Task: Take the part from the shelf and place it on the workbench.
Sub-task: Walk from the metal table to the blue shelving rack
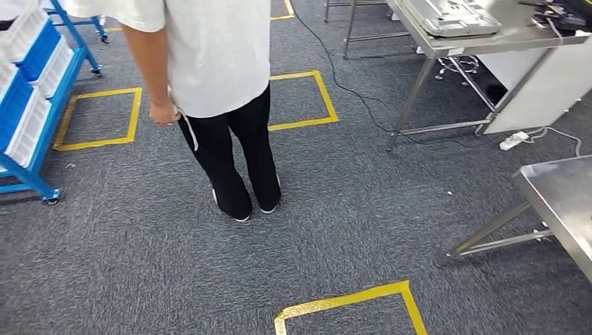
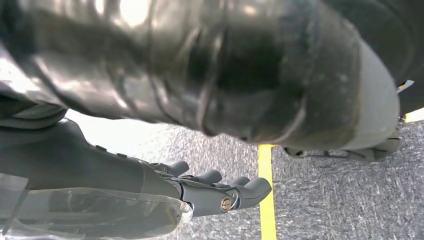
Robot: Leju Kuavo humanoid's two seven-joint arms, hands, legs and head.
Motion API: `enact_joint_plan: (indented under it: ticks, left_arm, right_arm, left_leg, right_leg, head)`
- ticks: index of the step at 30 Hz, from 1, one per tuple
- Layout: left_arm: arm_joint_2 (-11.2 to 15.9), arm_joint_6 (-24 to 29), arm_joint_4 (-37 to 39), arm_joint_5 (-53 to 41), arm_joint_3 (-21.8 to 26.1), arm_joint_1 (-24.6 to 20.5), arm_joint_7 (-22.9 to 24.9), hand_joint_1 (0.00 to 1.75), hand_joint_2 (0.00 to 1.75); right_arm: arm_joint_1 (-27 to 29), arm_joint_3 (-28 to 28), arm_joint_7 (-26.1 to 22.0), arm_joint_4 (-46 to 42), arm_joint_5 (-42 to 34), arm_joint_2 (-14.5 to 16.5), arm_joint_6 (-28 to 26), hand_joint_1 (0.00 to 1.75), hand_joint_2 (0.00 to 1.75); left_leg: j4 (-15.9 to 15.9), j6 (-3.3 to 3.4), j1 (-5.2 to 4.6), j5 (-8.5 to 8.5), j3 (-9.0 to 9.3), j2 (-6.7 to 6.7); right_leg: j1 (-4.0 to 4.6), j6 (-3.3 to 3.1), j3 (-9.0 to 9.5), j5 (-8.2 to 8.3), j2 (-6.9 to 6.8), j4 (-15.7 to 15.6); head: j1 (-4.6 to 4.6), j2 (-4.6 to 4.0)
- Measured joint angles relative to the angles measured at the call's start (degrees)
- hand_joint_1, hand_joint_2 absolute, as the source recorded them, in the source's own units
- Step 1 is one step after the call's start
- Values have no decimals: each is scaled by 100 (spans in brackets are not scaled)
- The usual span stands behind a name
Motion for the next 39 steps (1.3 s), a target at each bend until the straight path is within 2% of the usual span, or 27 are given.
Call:
enact_joint_plan:
  ticks: [2, 4, 5, 6, 7, 8, 9, 10, 11, 12, 13, 14, 17, 19, 21, 23, 25, 27, 28, 29, 30, 31, 33, 35, 37, 38, 39]
  left_arm:
    - [-13, -1, 0, 0, 1, -4, -2, 0, 0]
    - [-29, -2, 0, -1, 1, -12, -4, 0, 0]
    - [-33, -2, 0, -1, 1, -12, -4, 0, 0]
    - [-31, -2, 0, -2, 1, -5, -4, 0, 0]
    - [-26, -2, 0, -3, 1, 3, -5, 0, 0]
    - [-21, -3, 0, -3, 1, 6, -4, 0, 0]
    - [-17, -3, 0, -5, 1, 3, -3, 0, 0]
    - [-14, -4, 0, -6, 1, -4, -2, 0, 0]
    - [-13, -4, 0, -7, 1, -10, -1, 0, 0]
    - [-10, -4, 0, -7, 1, -12, -2, 0, 0]
    - [-7, -4, 0, -7, 1, -7, -2, 0, 0]
    - [-3, -4, 0, -7, 1, 2, -1, 0, 0]
    - [-2, -3, 1, -7, 1, 10, -2, 0, 0]
    - [-10, -3, 2, -7, 1, -1, -3, 0, 0]
    - [-4, -4, 2, -8, 1, 8, -4, 0, 0]
    - [5, -4, 1, -10, 1, 18, -5, 0, 0]
    - [9, -4, 0, -11, 1, 10, -6, 0, 0]
    - [14, -3, 0, -11, 1, 0, -6, 0, 0]
    - [15, -3, 0, -11, 1, -2, -5, 0, 0]
    - [17, -3, 0, -11, 1, -2, -3, 0, 0]
    - [17, -3, 0, -11, 1, -1, -2, 0, 0]
    - [13, -3, 1, -11, 1, -1, -1, 0, 0]
    - [-15, -4, 2, -13, 1, -3, 1, 0, 0]
    - [-42, -4, 2, -15, 1, -1, 2, 0, 0]
    - [-36, -3, 2, -16, 1, 13, 2, 0, 0]
    - [-28, -3, 2, -17, 1, 20, 2, 0, 0]
    - [-21, -3, 2, -19, 1, 20, 3, 0, 0]
  right_arm:
    - [5, -2, -3, 0, 13, -4, 0, 0, 0]
    - [-1, -4, -9, 0, 27, -9, 1, 0, 0]
    - [-8, -5, -11, 0, 32, -11, 2, 0, 0]
    - [-16, -5, -14, 0, 36, -9, 3, 0, 0]
    - [-19, -5, -15, 0, 39, -6, 8, 0, 0]
    - [-14, -6, -18, 0, 40, -2, 17, 0, 0]
    - [-4, -7, -21, 1, 41, 4, 30, 0, 0]
    - [8, -7, -23, 2, 42, 8, 43, 0, 0]
    - [18, -7, -25, 3, 42, 10, 52, 0, 0]
    - [24, -7, -26, 5, 42, 11, 57, 0, 0]
    - [26, -7, -26, 6, 42, 11, 59, 0, 0]
    - [25, -7, -26, 7, 42, 11, 60, 0, 0]
    - [21, -7, -26, 7, 42, 9, 60, 0, 0]
    - [14, -7, -26, 7, 42, 2, 60, 0, 0]
    - [-8, -7, -29, 7, 42, 4, 61, 0, 0]
    - [-23, -7, -39, 7, 46, 13, 61, 0, 0]
    - [-18, -7, -50, 8, 49, 17, 61, 0, 0]
    - [-12, -9, -54, 9, 49, 17, 61, 0, 0]
    - [-7, -10, -54, 9, 49, 17, 61, 0, 0]
    - [-3, -11, -54, 9, 50, 17, 61, 0, 0]
    - [1, -11, -54, 9, 50, 17, 61, 0, 0]
    - [5, -11, -54, 9, 50, 17, 61, 0, 0]
    - [12, -15, -54, 9, 51, 7, 61, 0, 0]
    - [10, -20, -55, 9, 52, -4, 62, 0, 0]
    - [-1, -22, -55, 9, 55, 3, 65, 0, 0]
    - [-1, -22, -55, 9, 56, 10, 67, 0, 0]
    - [5, -23, -56, 9, 58, 20, 69, 0, 0]
  left_leg:
    - [10, -13, 0, -1, 4, -135]
    - [13, -70, 26, 13, -34, -257]
    - [5, -113, 41, 28, -54, -321]
    - [-17, -158, 50, 46, -67, -388]
    - [-5, -186, 45, 37, -78, -365]
    - [82, -208, 32, -26, -121, -261]
    - [282, -225, 20, -153, -217, -109]
    - [597, -238, 24, -332, -367, 76]
    - [963, -261, 35, -516, -550, 193]
    - [1283, -291, 55, -639, -711, 250]
    - [1452, -321, 81, -664, -796, 282]
    - [1399, -355, 112, -575, -766, 310]
    - [395, -462, 190, -80, -248, 541]
    - [102, -414, 176, -11, -94, 622]
    - [129, -294, 136, -26, -110, 533]
    - [106, -204, 118, -13, -111, 446]
    - [83, -133, 101, 8, -111, 361]
    - [83, -91, 54, 16, -123, 252]
    - [84, -79, 27, 17, -124, 182]
    - [85, -72, 4, 17, -119, 104]
    - [86, -68, -12, 17, -109, 22]
    - [84, -67, -20, 17, -98, -58]
    - [81, -71, -15, 22, -96, -199]
    - [67, -103, 12, 44, -123, -321]
    - [35, -158, 14, 71, -138, -425]
    - [65, -181, -6, 38, -152, -357]
    - [190, -205, -26, -60, -209, -220]
  right_leg:
    - [13, -87, 320, 403, 266, -772]
    - [33, -149, 476, 525, 469, -1165]
    - [41, -166, 490, 520, 460, -1198]
    - [44, -178, 510, 538, 391, -1245]
    - [34, -192, 550, 570, 317, -1320]
    - [20, -211, 597, 608, 232, -1408]
    - [6, -228, 639, 642, 138, -1489]
    - [6, -240, 668, 658, 40, -1532]
    - [11, -249, 675, 656, -52, -1545]
    - [15, -246, 675, 644, -148, -1540]
    - [13, -232, 677, 626, -235, -1528]
    - [2, -209, 679, 601, -315, -1506]
    - [-37, -79, 679, 472, -511, -1359]
    - [-29, 15, 673, 391, -588, -1266]
    - [-46, 83, 696, 367, -641, -1259]
    - [-90, 137, 688, 267, -516, -1173]
    - [-105, 143, 455, -63, -245, -667]
    - [-76, 100, 39, -407, -104, 126]
    - [-51, 64, -115, -450, -81, 386]
    - [-19, 15, -177, -371, -60, 439]
    - [21, -48, -124, -174, -23, 250]
    - [71, -118, 15, 85, 57, -119]
    - [153, -262, 311, 463, 366, -868]
    - [191, -342, 416, 542, 515, -1147]
    - [172, -362, 465, 585, 362, -1250]
    - [149, -370, 515, 618, 281, -1342]
    - [125, -378, 565, 656, 185, -1435]
  head:
    - [0, -1]
    - [2, 0]
    - [2, 0]
    - [2, -1]
    - [2, -1]
    - [-1, 0]
    - [-3, 0]
    - [-5, 1]
    - [-7, 1]
    - [-7, 1]
    - [-8, 1]
    - [-8, 1]
    - [-9, -1]
    - [-3, 0]
    - [2, 0]
    - [1, -1]
    - [2, -1]
    - [1, 0]
    - [1, 0]
    - [1, -1]
    - [1, -1]
    - [1, -1]
    - [1, -1]
    - [9, -1]
    - [16, -1]
    - [14, -1]
    - [10, 0]
